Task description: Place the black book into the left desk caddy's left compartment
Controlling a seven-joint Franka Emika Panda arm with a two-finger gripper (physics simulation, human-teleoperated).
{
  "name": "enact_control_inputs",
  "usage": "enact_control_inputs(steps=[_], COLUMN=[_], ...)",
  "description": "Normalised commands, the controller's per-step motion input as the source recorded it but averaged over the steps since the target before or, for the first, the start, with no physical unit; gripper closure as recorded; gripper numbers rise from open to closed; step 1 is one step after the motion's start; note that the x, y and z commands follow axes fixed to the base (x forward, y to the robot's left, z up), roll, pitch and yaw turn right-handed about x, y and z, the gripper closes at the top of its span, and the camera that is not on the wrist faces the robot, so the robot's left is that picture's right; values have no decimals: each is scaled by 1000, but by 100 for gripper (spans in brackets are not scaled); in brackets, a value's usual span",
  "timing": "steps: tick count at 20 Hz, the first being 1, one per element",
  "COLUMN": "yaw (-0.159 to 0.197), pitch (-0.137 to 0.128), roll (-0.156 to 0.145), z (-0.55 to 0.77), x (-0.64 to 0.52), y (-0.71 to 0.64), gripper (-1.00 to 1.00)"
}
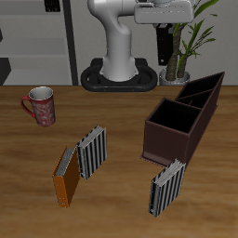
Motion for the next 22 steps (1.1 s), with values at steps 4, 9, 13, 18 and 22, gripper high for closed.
enact_control_inputs(steps=[4,9,13,18,22], yaw=[5,-9,-27,0,10], pitch=[16,16,56,32,12], roll=[32,8,-10,4,39], z=[-42,-46,-150,-107,-94], x=[137,137,229,162,-8], y=[168,52,188,226,302], gripper=[100,100,100,100,100])
